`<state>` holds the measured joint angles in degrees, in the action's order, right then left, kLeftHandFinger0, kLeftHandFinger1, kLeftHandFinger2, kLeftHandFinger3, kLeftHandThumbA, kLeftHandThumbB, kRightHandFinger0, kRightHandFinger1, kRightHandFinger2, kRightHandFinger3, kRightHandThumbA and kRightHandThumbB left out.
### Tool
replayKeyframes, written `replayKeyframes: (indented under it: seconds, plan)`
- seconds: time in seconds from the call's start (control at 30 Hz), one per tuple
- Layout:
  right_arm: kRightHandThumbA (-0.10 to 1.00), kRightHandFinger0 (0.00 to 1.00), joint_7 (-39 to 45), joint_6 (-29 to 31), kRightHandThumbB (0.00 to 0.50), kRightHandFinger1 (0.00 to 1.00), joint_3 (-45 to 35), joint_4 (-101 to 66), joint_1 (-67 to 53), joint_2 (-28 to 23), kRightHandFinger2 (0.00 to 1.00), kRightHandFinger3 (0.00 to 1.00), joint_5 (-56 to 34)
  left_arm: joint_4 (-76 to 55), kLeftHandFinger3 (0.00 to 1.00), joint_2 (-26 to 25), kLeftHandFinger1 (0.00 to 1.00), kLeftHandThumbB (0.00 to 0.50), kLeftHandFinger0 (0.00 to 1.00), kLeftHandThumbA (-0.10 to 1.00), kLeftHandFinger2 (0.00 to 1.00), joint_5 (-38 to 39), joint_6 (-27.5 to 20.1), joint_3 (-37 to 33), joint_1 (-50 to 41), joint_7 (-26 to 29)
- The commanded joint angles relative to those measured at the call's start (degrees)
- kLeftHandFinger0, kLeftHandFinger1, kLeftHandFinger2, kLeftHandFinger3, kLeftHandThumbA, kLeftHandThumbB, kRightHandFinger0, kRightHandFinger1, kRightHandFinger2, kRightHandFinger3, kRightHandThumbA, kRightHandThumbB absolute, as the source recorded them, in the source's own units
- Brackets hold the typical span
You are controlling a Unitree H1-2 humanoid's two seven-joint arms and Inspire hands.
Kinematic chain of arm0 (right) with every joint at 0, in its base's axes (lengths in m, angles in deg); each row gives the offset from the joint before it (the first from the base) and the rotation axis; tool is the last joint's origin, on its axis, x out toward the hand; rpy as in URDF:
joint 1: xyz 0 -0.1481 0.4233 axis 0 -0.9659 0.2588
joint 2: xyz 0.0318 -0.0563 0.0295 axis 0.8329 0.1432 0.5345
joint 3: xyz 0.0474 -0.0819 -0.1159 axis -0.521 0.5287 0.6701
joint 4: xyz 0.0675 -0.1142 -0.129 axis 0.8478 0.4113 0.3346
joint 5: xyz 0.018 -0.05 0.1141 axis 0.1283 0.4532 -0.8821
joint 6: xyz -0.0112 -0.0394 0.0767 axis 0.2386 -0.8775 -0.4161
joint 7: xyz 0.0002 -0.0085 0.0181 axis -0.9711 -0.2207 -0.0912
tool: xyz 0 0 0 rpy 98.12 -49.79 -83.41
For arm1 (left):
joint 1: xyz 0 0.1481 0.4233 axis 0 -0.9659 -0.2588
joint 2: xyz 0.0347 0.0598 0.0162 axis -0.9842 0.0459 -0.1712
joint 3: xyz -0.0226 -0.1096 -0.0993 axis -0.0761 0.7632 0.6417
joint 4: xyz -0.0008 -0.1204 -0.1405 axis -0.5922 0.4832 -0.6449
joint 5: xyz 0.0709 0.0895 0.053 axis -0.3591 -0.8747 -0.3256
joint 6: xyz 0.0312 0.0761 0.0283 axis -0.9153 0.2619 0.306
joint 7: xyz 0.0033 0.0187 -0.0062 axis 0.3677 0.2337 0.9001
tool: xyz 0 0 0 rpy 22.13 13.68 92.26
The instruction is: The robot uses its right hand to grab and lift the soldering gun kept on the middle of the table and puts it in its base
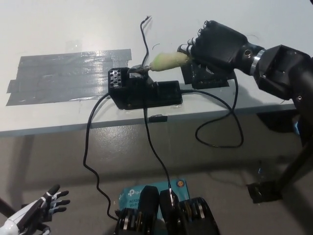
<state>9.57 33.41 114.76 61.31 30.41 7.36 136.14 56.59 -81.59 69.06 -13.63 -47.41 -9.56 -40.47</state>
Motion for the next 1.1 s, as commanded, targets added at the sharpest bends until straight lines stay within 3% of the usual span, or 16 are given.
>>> replayKeyframes:
  seconds: [0.0, 0.1, 0.2, 0.37, 0.4, 0.43, 0.5, 0.53, 0.6, 0.67, 0.7, 0.77, 0.83, 0.93, 1.0, 1.07]
  plan:
    - [0.04, 0.0, -4.9, 1.8, 0.283, 0.0, 3.3, 2.1, 3.9, -2.3, 0.0, 0.43, 1.6, -1.5, 1.0, -1.5, 0.97, 0.388, 0.95, 1.0, 1.0, -0.9, -0.7, -0.3, 0.8, 0.0]
    - [0.05, 0.0, -6.2, 1.8, 0.274, 0.0, 4.7, 4.3, 3.5, -2.1, 0.0, 0.47, 1.5, -1.2, 1.0, -1.3, 0.97, 0.361, 0.93, 1.0, 1.0, -0.1, -0.3, -0.2, 1.5, -0.6]
    - [0.03, 0.0, -6.4, 1.8, 0.243, 0.0, 4.7, 4.7, 3.2, -2.0, 0.0, 0.48, 2.5, -1.1, 1.0, -1.3, 0.98, 0.377, 0.95, 1.0, 1.0, 0.4, 0.1, -0.1, 1.6, -0.7]
    - [0.05, 0.0, -8.9, 1.8, 0.193, 0.0, 4.4, 5.9, 2.9, -2.3, 0.0, 0.37, 4.0, -1.4, 1.0, -1.4, 0.97, 0.389, 0.94, 1.0, 1.0, -0.7, 0.1, -0.8, 1.7, -0.4]
    - [0.06, 0.0, -7.5, 1.8, 0.128, 0.0, 3.9, 5.9, 3.0, -2.2, 0.0, 0.38, 2.9, -1.4, 1.0, -1.3, 0.98, 0.382, 0.94, 1.0, 1.0, -0.4, 0.5, -0.7, 1.7, -0.4]
    - [0.08, 0.0, -5.6, 1.8, 0.106, 0.0, 3.3, 6.0, 3.0, -1.9, 0.0, 0.4, 1.5, -1.4, 1.0, -1.3, 0.98, 0.383, 0.95, 1.0, 1.0, -0.2, 0.7, -0.6, 1.8, -0.4]
    - [0.1, 0.0, -6.1, 0.5, 0.176, 0.0, 3.4, 5.8, 4.0, -1.1, 0.0, 0.46, 3.1, -1.1, 1.0, -1.0, 0.98, 0.387, 0.95, 1.0, 1.0, -0.4, 0.0, -0.5, 1.7, -0.1]
    - [0.1, 0.0, -6.1, 0.5, 0.176, 0.0, 3.4, 5.8, 4.0, -1.1, 0.0, 0.46, 3.1, -1.1, 1.0, -1.0, 0.98, 0.387, 0.95, 1.0, 1.0, -0.3, 0.0, -0.5, 1.7, -0.1]
    - [0.05, 0.0, -4.6, 0.2, 0.239, 0.0, 3.2, 5.2, 4.9, -0.3, 0.0, 0.51, 2.8, -1.2, 1.0, -1.3, 1.0, 0.386, 0.97, 1.0, 1.0, -0.8, -0.1, -0.8, 1.7, -0.1]
    - [0.0, 0.0, -6.2, 0.6, 0.222, 0.0, 3.8, 5.7, 5.8, 0.2, 0.0, 0.53, 4.0, -0.6, 1.0, -1.1, 1.0, 0.393, 0.98, 1.0, 1.0, -0.4, -0.3, -0.6, 1.8, -0.3]
    - [0.03, 0.0, -5.9, 0.8, 0.144, 0.0, 3.1, 5.2, 6.1, 0.3, 0.0, 0.5, 3.2, -0.9, 1.0, -0.8, 1.0, 0.381, 0.99, 1.0, 1.0, -0.7, 0.9, -0.7, 2.1, 0.3]
    - [-0.09, 0.0, -8.0, 1.7, 0.197, 0.0, 3.9, 6.4, 7.3, 1.0, 0.0, 0.48, 3.2, -1.0, 1.0, -0.7, 1.0, 0.376, 1.0, 1.0, 1.0, -0.4, 0.8, -0.7, 2.1, 0.0]
    - [-0.08, 0.0, -5.8, 1.8, 0.227, 0.0, 3.0, 7.3, 8.2, 2.4, 0.08, 0.48, 1.0, -1.2, 1.0, -0.8, 1.0, 0.362, 1.0, 1.0, 1.0, -0.7, 0.6, -0.9, 2.2, 0.0]
    - [-0.1, 0.0, -7.7, 1.8, 0.295, 0.0, 5.2, 7.6, 9.3, 2.5, 0.0, 0.43, 0.6, -1.2, 1.0, -0.7, 1.0, 0.354, 1.0, 1.0, 1.0, -0.5, 0.5, -1.0, 2.3, -0.1]
    - [-0.06, 0.0, -9.9, 1.8, 0.236, 0.0, 9.7, 7.4, 9.9, 2.0, 0.0, 0.39, 2.8, -1.4, 1.0, -0.9, 1.0, 0.37, 1.0, 1.0, 1.0, -1.3, 0.0, -1.7, 2.5, -0.3]
    - [-0.06, 0.0, -10.1, 1.8, 0.235, 0.0, 11.0, 7.8, 9.5, 1.7, 0.0, 0.41, 2.0, -1.2, 1.0, -0.6, 0.99, 0.392, 0.99, 1.0, 1.0, -1.1, 0.0, -1.6, 2.7, -0.1]
